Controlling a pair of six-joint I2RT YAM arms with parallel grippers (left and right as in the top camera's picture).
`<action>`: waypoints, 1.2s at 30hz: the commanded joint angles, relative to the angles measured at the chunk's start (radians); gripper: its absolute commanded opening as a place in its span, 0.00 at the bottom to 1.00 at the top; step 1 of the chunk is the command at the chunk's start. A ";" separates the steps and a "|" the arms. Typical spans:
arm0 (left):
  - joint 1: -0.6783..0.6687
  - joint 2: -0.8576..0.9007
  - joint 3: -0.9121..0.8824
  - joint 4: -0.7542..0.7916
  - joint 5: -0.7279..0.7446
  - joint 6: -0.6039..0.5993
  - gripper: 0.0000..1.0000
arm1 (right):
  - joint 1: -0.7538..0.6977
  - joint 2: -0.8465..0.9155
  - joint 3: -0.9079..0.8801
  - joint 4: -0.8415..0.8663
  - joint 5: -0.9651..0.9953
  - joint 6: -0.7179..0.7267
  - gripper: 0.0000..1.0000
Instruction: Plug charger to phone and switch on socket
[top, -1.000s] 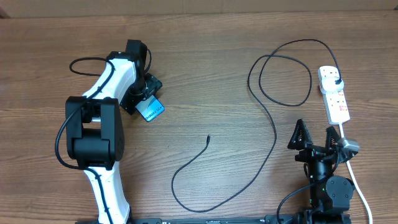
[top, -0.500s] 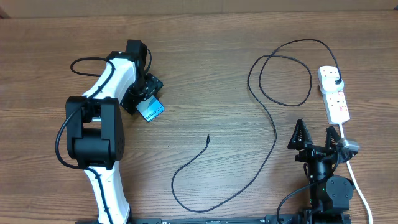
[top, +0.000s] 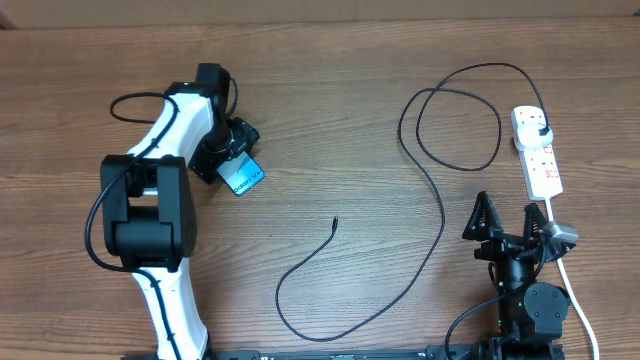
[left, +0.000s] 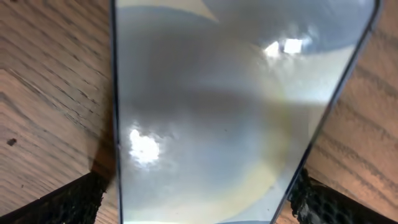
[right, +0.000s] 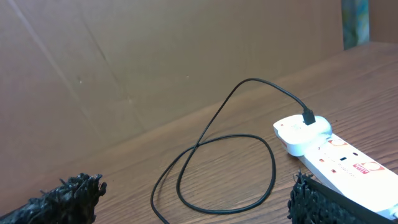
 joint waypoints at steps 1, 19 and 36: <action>0.049 0.077 -0.026 0.014 0.046 0.020 1.00 | -0.003 -0.008 -0.010 0.003 0.010 -0.008 1.00; 0.026 0.077 -0.026 -0.018 0.007 0.069 1.00 | -0.003 -0.008 -0.010 0.003 0.010 -0.008 1.00; 0.010 0.077 -0.026 -0.049 -0.046 0.035 1.00 | -0.003 -0.008 -0.010 0.003 0.009 -0.007 1.00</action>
